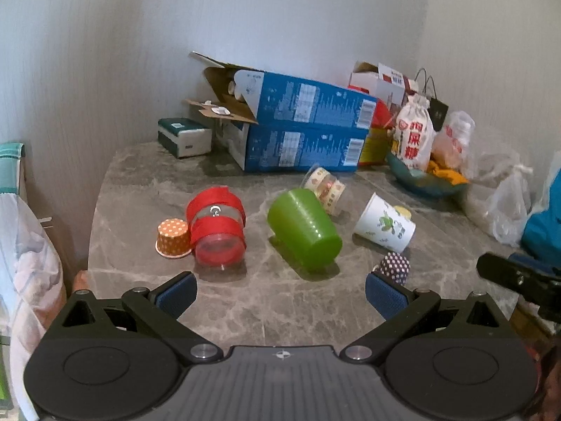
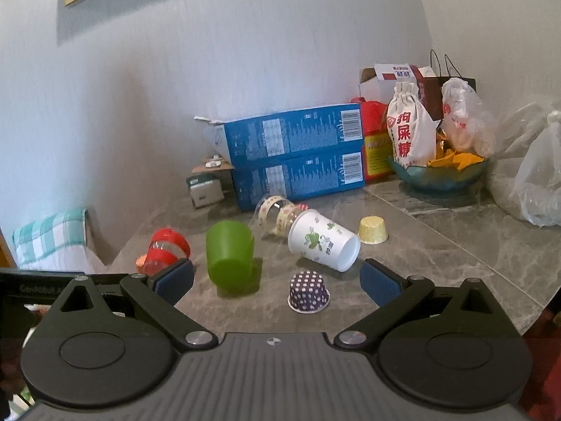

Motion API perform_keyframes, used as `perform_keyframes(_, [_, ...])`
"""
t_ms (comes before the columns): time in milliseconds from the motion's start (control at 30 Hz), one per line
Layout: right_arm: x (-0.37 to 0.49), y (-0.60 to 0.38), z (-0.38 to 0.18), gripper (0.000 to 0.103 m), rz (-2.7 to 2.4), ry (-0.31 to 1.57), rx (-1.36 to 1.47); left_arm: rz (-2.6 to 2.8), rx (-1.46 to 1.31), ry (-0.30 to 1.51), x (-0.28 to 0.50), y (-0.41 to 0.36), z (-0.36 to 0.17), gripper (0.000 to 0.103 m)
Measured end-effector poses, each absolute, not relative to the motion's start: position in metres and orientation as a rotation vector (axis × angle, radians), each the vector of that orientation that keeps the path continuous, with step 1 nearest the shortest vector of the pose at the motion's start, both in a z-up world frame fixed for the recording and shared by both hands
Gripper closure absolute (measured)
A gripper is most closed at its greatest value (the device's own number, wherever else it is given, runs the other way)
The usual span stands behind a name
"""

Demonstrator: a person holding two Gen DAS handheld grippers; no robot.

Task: Flip cup upright
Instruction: 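Reach the right gripper down to the clear HBD-ribbon cup and grasp it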

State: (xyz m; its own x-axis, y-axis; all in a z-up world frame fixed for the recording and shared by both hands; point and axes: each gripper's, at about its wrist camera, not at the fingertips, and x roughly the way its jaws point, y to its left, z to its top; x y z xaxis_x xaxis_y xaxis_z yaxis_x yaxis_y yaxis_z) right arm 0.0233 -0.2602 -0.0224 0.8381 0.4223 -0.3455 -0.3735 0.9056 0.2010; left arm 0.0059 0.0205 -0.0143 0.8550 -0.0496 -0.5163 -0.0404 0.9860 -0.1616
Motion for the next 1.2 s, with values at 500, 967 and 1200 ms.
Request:
perform_keyframes(500, [0.204, -0.17, 0.019, 0.001, 0.619, 0.684, -0.385, -0.135, -0.157, 0.581, 0.023, 0.03, -0.025, 0.0])
perform_keyframes(967, [0.325, -0.102, -0.035, 0.016, 0.747, 0.992, -0.62, -0.281, -0.255, 0.504, 0.022, 0.054, -0.028, 0.0])
perform_keyframes(1200, [0.341, -0.096, -0.045, 0.026, 0.775, 1.053, -0.655, -0.272, -0.272, 0.53, 0.031, 0.057, -0.036, 0.0])
